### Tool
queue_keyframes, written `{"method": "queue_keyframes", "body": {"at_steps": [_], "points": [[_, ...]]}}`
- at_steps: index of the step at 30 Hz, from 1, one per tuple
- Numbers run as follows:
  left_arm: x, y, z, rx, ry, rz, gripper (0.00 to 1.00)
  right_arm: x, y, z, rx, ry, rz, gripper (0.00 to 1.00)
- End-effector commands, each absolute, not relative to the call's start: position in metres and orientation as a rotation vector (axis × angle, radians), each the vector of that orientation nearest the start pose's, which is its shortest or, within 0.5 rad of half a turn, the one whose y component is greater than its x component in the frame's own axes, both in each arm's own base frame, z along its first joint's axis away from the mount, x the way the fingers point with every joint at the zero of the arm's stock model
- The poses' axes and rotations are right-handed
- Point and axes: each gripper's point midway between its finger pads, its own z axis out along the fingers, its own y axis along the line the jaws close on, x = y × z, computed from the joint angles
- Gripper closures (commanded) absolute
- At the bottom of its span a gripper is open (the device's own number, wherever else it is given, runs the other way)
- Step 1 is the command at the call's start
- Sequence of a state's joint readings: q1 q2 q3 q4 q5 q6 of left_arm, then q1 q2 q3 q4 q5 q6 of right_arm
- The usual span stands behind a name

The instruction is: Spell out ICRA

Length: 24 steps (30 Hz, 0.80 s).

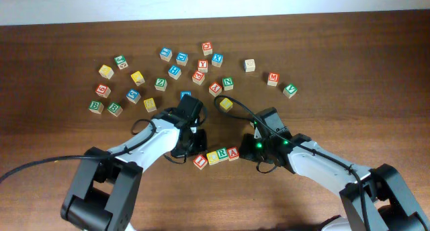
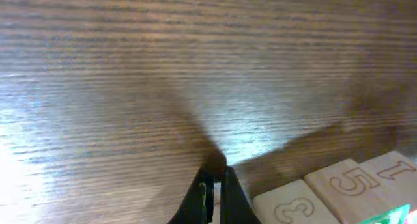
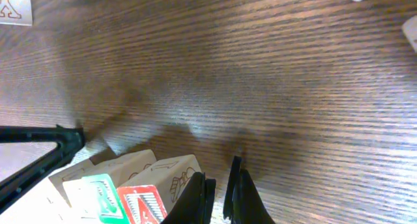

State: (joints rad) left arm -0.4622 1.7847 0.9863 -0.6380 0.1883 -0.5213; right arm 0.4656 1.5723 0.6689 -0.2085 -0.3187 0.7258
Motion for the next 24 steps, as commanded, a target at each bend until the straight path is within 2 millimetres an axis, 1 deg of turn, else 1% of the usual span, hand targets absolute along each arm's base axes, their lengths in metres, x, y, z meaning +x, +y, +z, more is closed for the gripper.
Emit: {"method": "queue_keyframes", "body": {"at_steps": [1,3,4,5,6,8,9,12,13,15,16,17,18,22,24], "points": [[0.288,-0.129,0.003,-0.213,3.117,-0.112,1.00,0.263,0.192,0.005,0.245,2.843,0.721,0.96],[0.291,-0.118,0.019,-0.183,3.141,-0.117,1.00,0.263,0.192,0.005,0.245,2.842,0.721,0.96],[0.288,-0.115,0.026,-0.144,3.161,-0.127,1.00,0.263,0.192,0.005,0.245,2.842,0.721,0.95],[0.281,-0.111,0.028,-0.103,3.190,-0.121,1.00,0.264,0.191,0.005,0.250,2.841,0.721,0.95],[0.273,-0.109,0.027,-0.102,3.220,-0.106,1.00,0.264,0.191,0.005,0.250,2.840,0.721,0.95],[0.264,-0.109,0.019,-0.092,3.238,-0.100,1.00,0.265,0.192,0.005,0.249,2.837,0.723,0.95],[0.262,-0.113,0.011,-0.077,3.233,-0.128,1.00,0.265,0.192,0.005,0.249,2.838,0.723,0.95],[0.248,-0.142,-0.005,-0.055,3.238,-0.404,1.00,0.264,0.191,0.005,0.250,2.842,0.721,0.95],[0.246,-0.145,-0.008,-0.051,3.234,-0.436,1.00,0.264,0.191,0.005,0.251,2.842,0.721,0.95],[0.242,-0.150,-0.008,-0.052,3.239,-0.487,1.00,0.264,0.191,0.005,0.251,2.842,0.721,0.95],[0.239,-0.159,-0.005,-0.052,3.245,-0.581,1.00,0.264,0.191,0.005,0.251,2.841,0.721,0.95],[0.238,-0.163,-0.003,-0.053,3.247,-0.627,1.00,0.264,0.191,0.005,0.251,2.841,0.721,0.95],[0.236,-0.165,-0.002,-0.054,3.250,-0.647,1.00,0.264,0.191,0.005,0.251,2.841,0.721,0.95],[0.228,-0.162,-0.001,-0.069,3.288,-0.634,1.00,0.264,0.191,0.005,0.250,2.841,0.721,0.95],[0.228,-0.162,-0.001,-0.069,3.289,-0.634,1.00,0.264,0.191,0.005,0.250,2.841,0.721,0.95]]}}
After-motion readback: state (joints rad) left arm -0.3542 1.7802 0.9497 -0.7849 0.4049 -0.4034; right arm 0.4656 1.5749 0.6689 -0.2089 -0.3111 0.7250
